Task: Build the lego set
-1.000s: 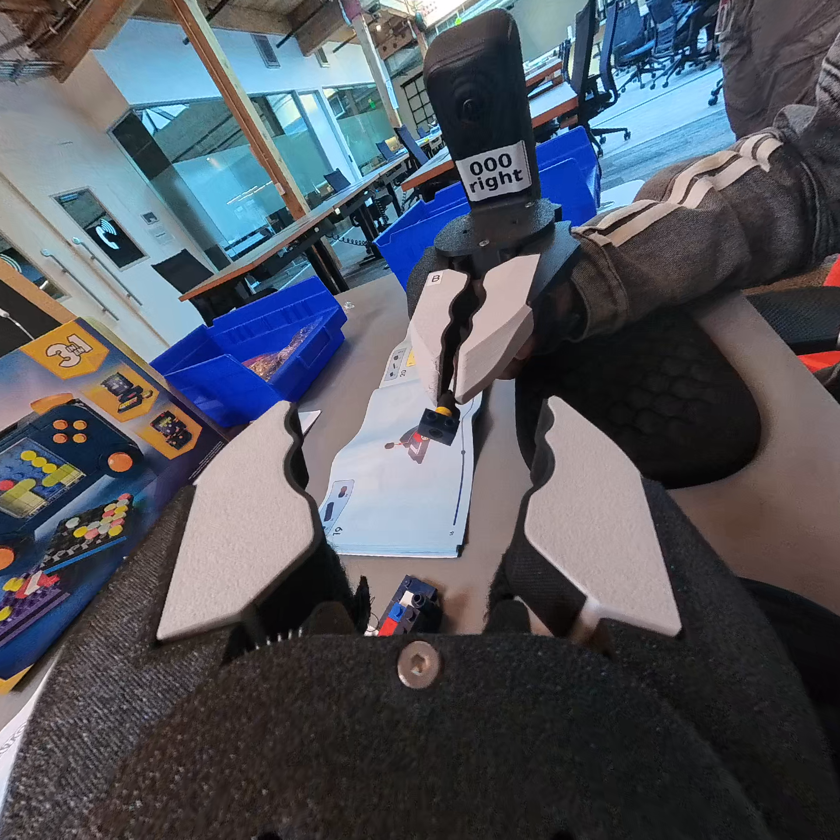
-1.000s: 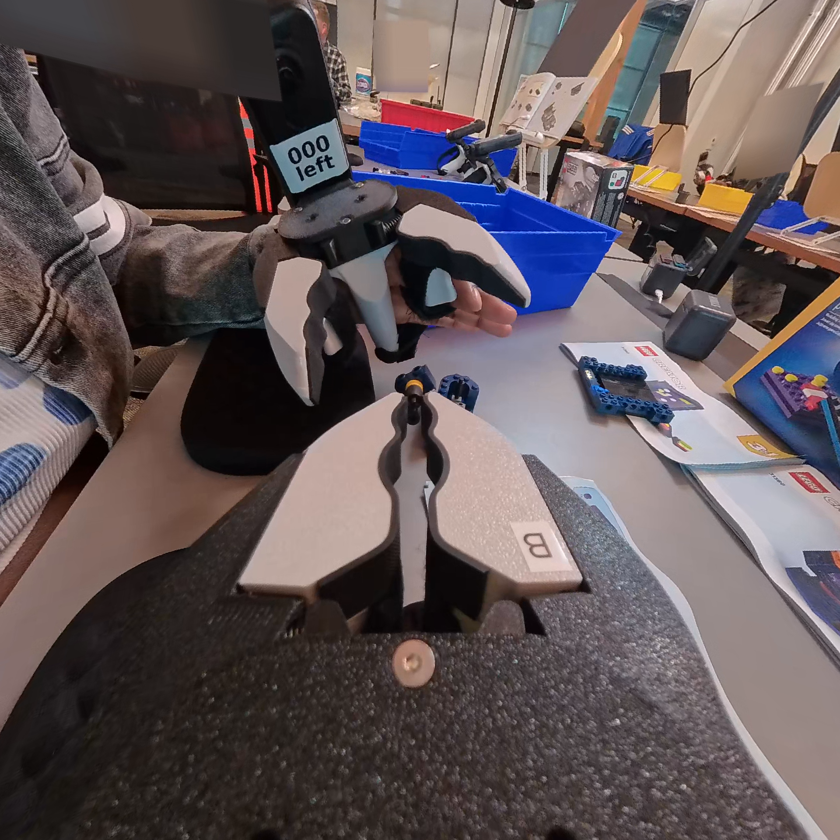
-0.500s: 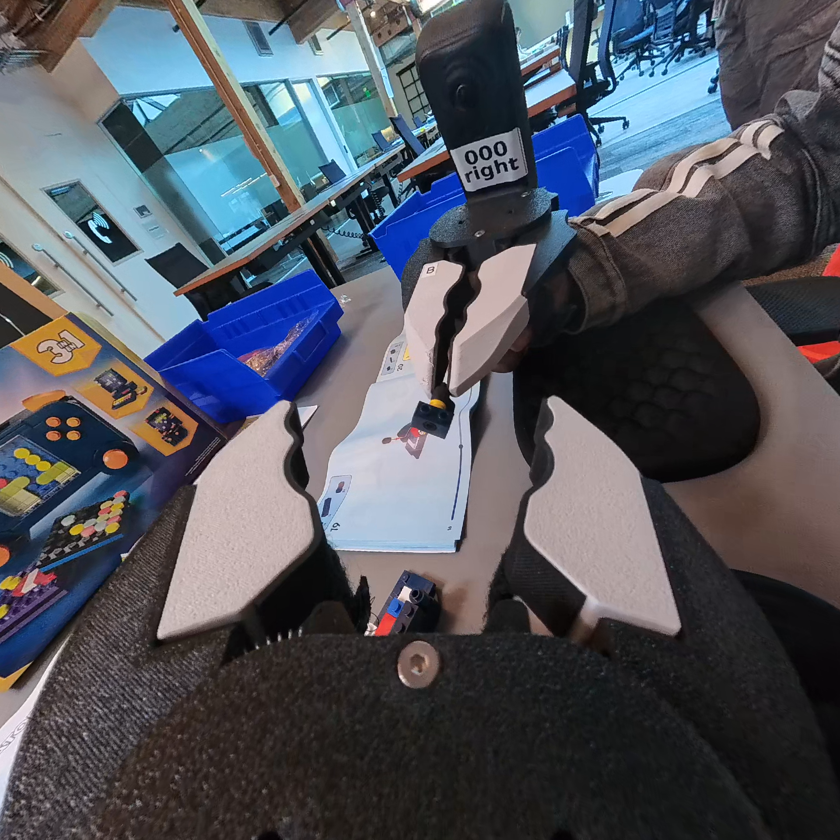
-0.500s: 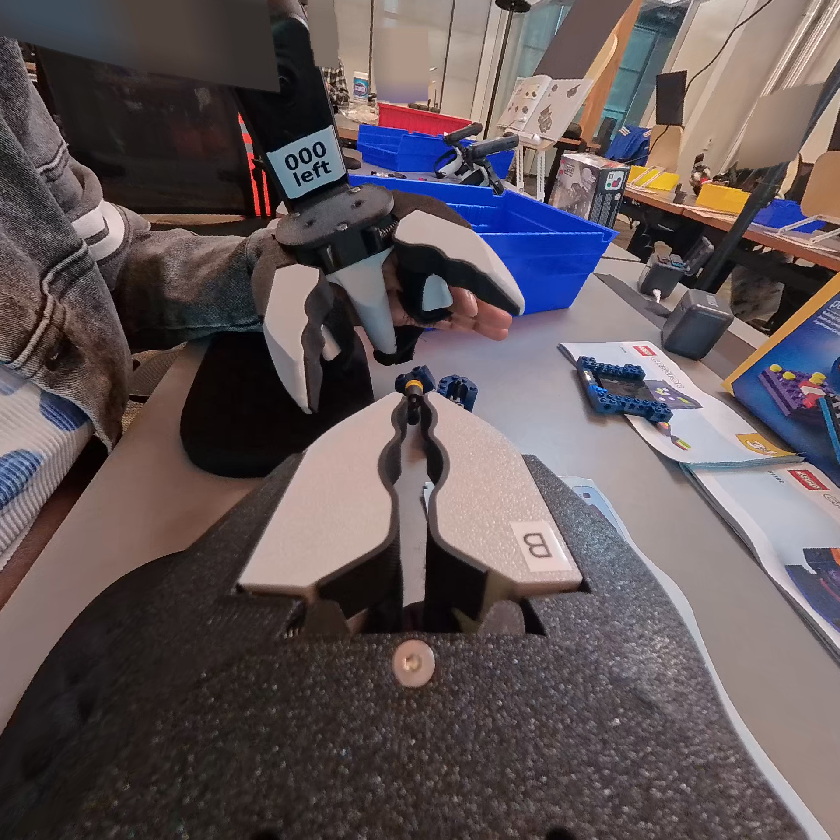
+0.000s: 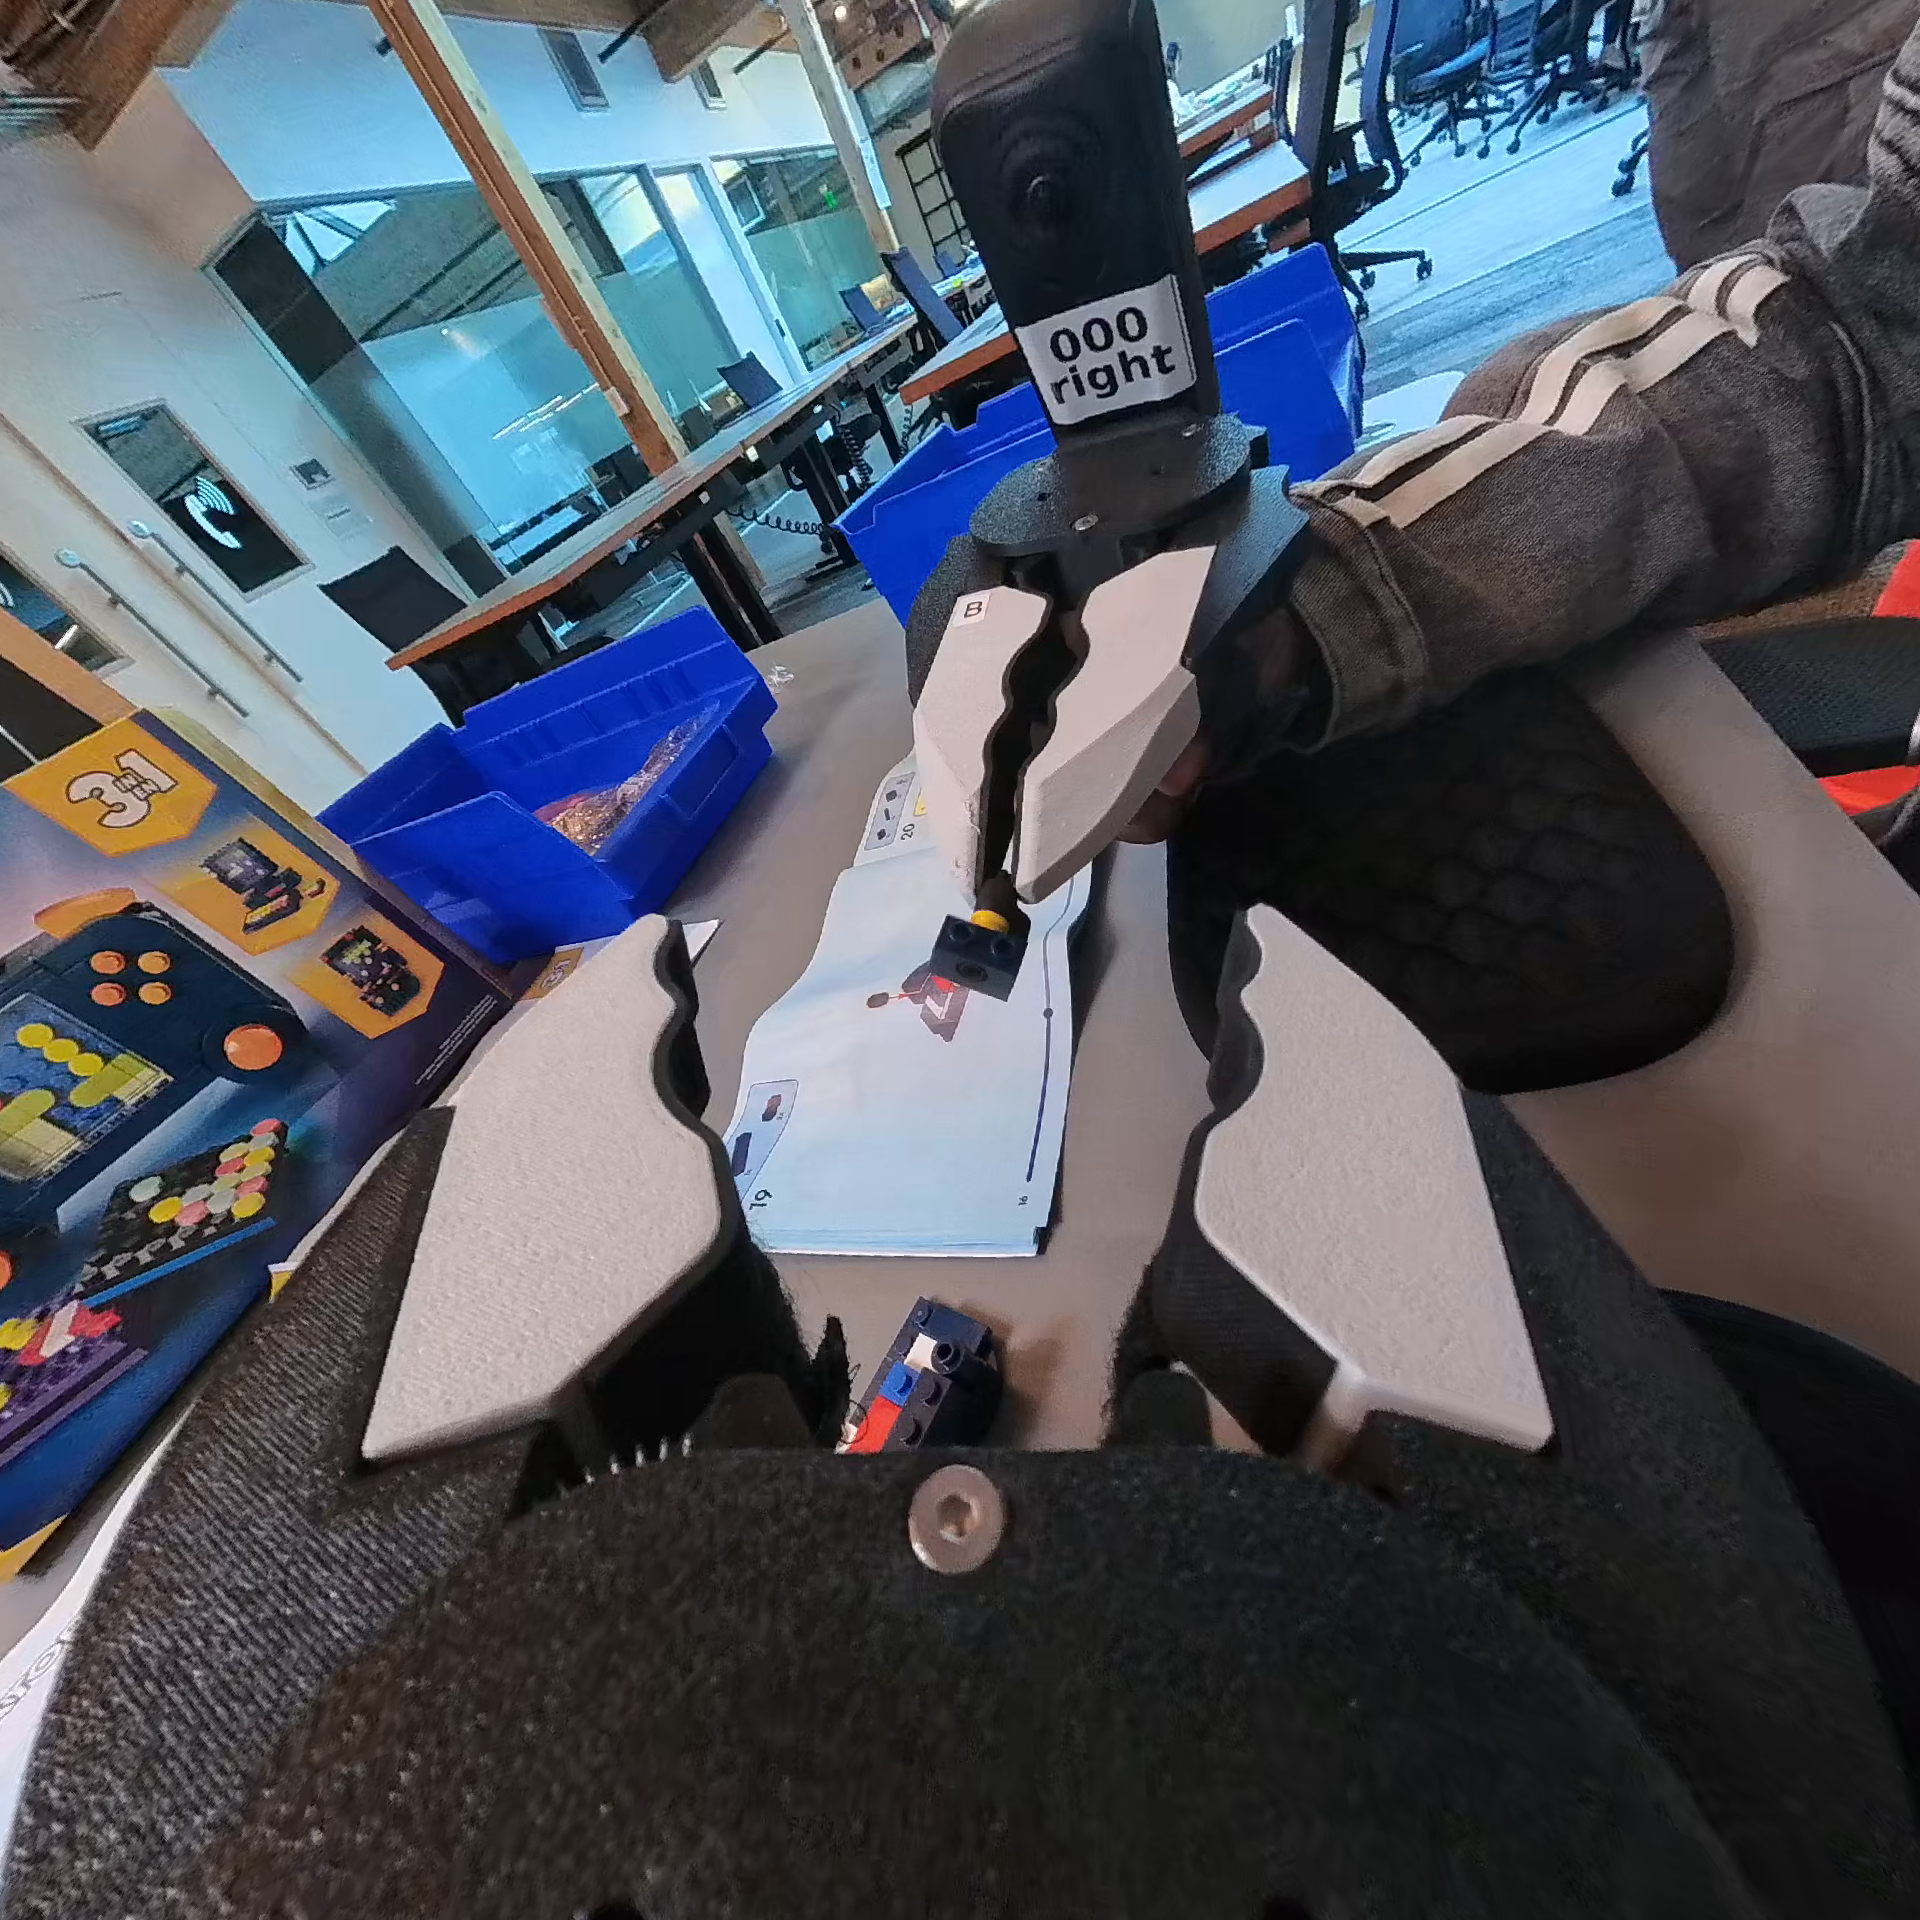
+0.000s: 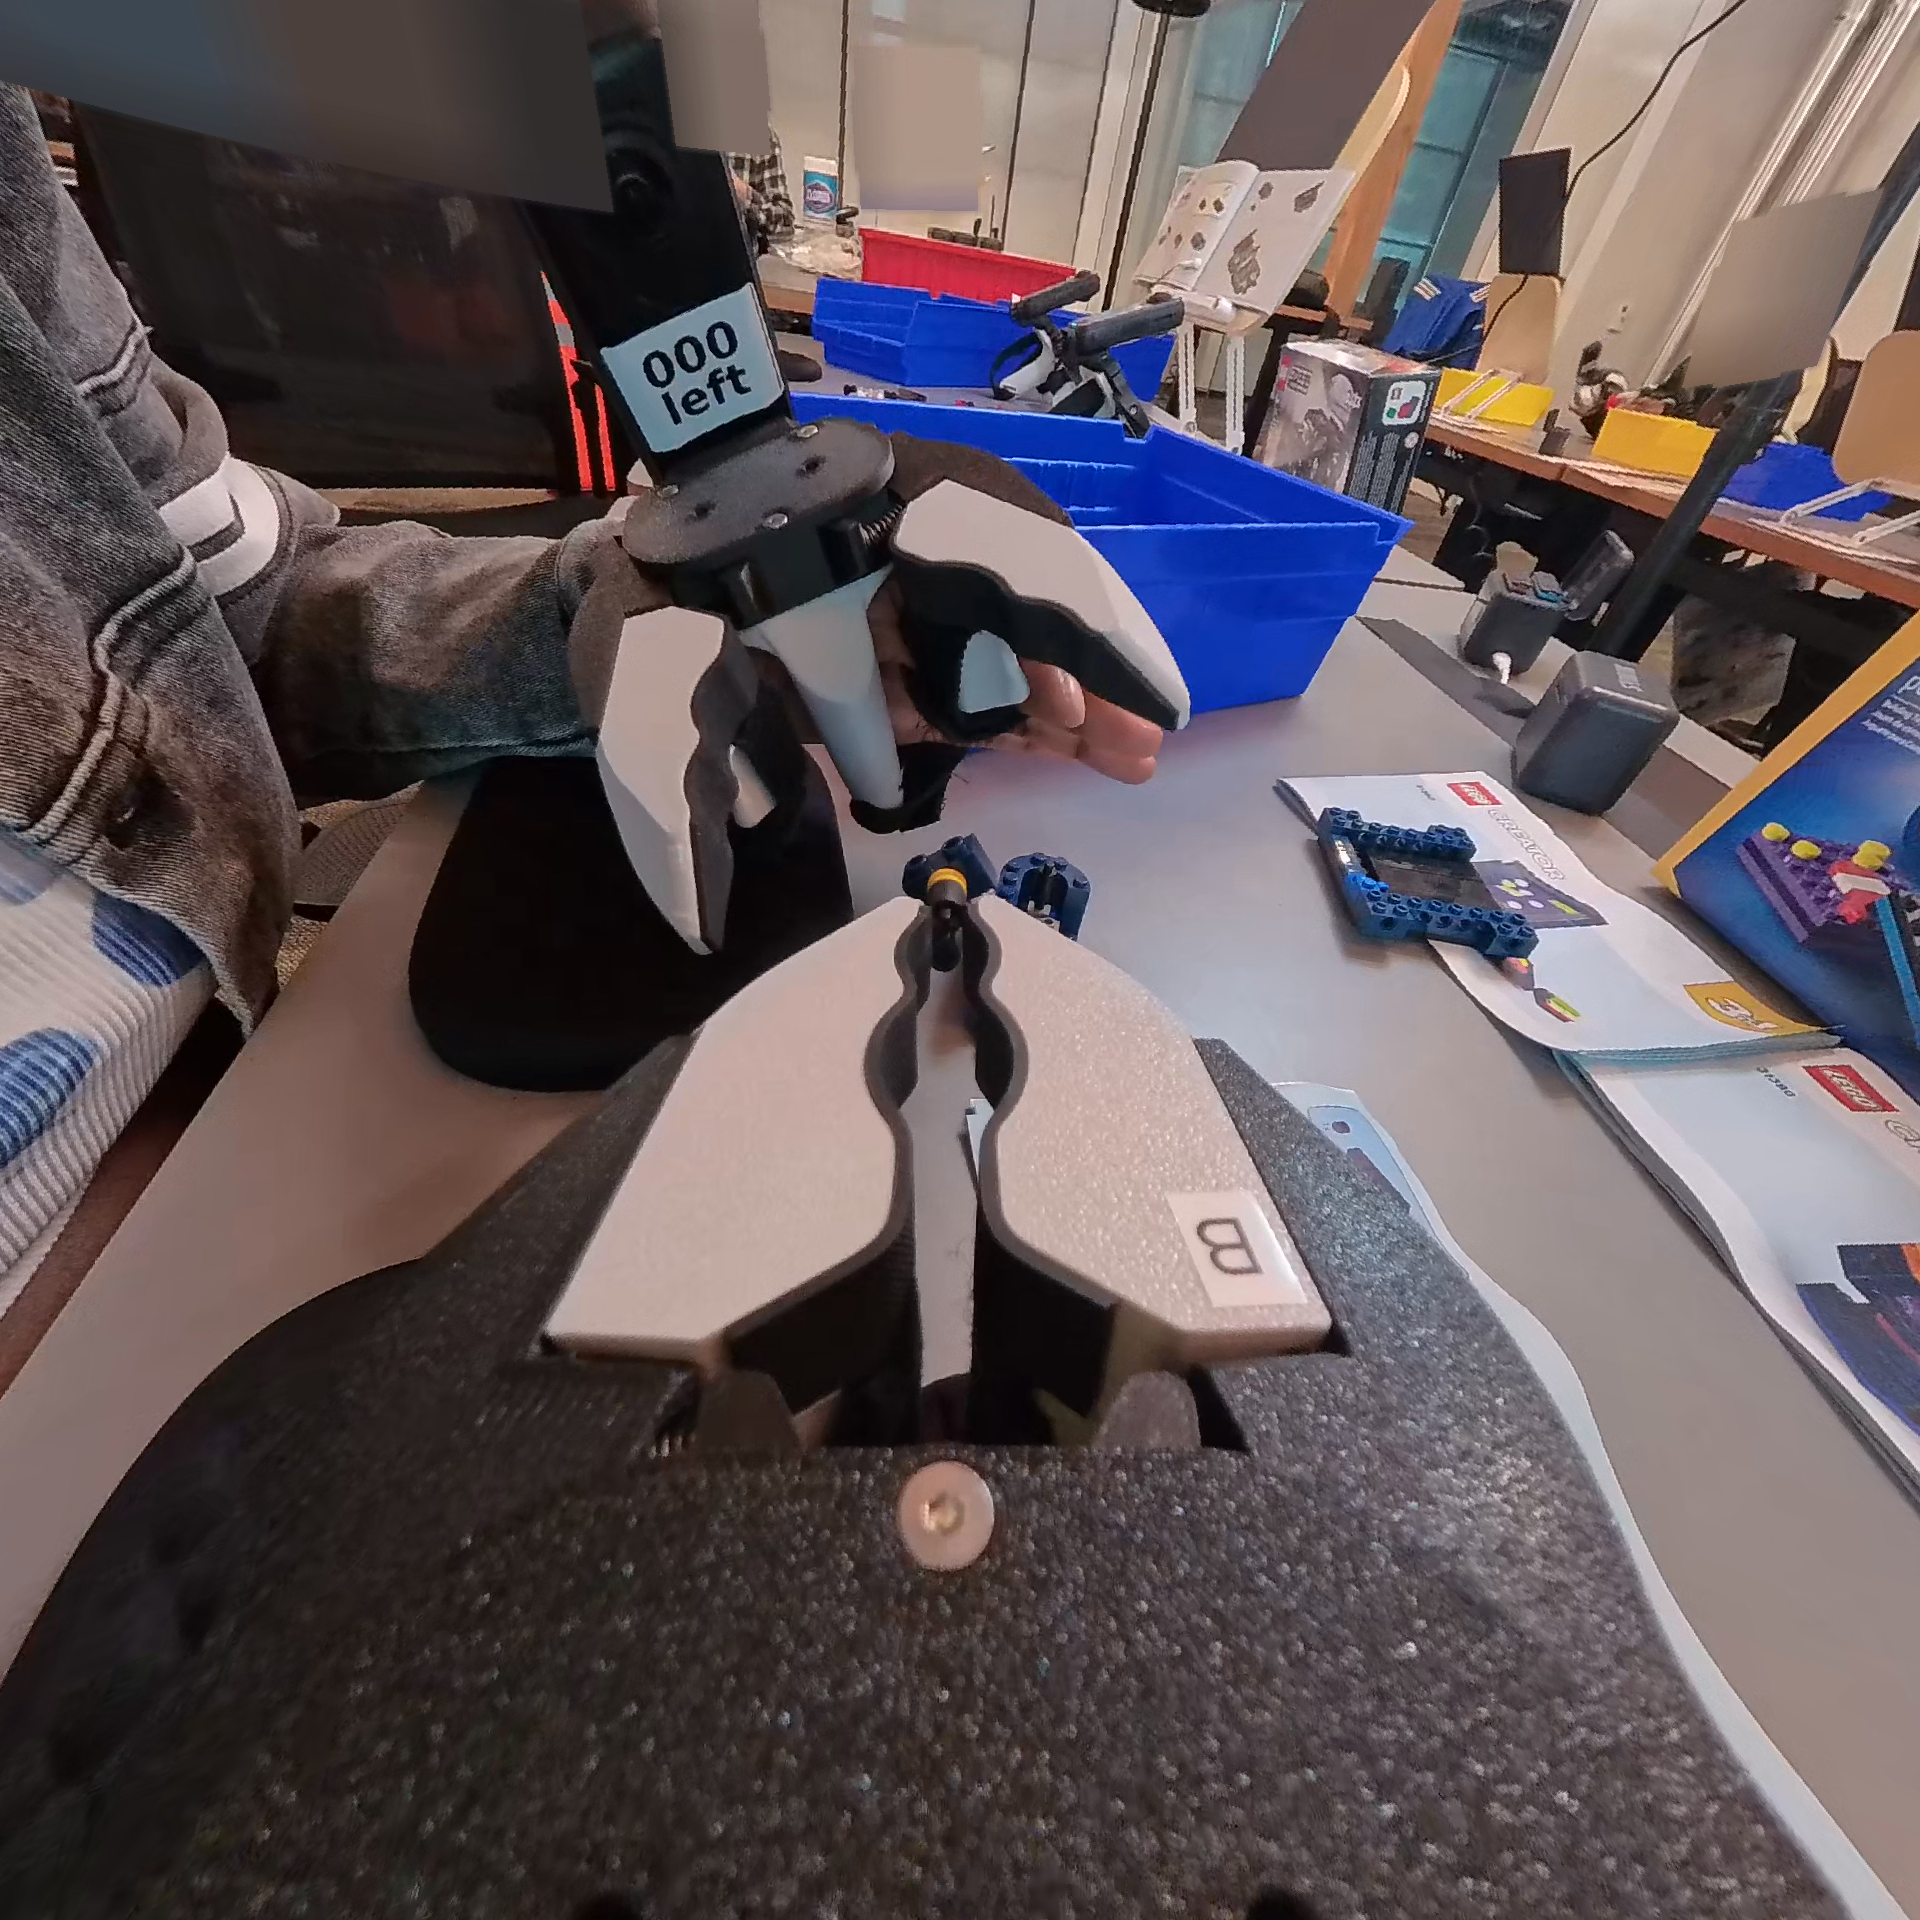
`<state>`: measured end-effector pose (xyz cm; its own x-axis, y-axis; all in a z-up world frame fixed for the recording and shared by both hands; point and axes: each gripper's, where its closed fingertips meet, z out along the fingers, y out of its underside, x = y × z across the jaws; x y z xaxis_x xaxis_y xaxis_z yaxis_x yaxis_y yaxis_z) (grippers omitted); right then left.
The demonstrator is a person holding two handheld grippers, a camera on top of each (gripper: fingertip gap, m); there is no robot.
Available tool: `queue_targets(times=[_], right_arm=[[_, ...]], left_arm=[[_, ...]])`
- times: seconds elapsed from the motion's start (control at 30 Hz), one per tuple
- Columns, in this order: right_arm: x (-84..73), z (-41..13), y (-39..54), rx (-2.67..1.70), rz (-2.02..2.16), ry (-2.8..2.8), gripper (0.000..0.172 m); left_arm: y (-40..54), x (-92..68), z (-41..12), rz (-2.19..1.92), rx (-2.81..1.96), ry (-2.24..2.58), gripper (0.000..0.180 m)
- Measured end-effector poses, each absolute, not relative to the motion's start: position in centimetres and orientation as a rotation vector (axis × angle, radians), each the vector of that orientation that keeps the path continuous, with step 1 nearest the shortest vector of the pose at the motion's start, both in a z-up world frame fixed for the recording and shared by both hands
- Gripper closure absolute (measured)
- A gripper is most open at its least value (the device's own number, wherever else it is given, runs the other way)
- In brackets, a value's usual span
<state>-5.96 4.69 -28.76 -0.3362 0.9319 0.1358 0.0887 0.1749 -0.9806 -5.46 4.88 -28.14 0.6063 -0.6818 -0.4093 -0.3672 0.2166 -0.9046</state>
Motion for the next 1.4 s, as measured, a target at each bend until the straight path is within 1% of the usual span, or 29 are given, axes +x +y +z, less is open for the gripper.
queue_targets(times=[0.93,1.2,1.4], right_arm=[[-6.1,-29.0,4.9,-1.017,1.255,-1.619,0.167],[-6.4,-29.5,7.0,-1.182,1.221,-1.544,0.167],[-7.1,-31.5,7.8,-1.316,1.162,-1.615,0.167]], left_arm=[[5.0,-5.5,-28.6,-0.264,-1.412,0.984,0.087],[5.3,-5.9,-28.6,-0.335,-1.434,0.920,0.090],[5.4,-6.0,-27.5,-0.332,-1.406,0.882,0.090]])
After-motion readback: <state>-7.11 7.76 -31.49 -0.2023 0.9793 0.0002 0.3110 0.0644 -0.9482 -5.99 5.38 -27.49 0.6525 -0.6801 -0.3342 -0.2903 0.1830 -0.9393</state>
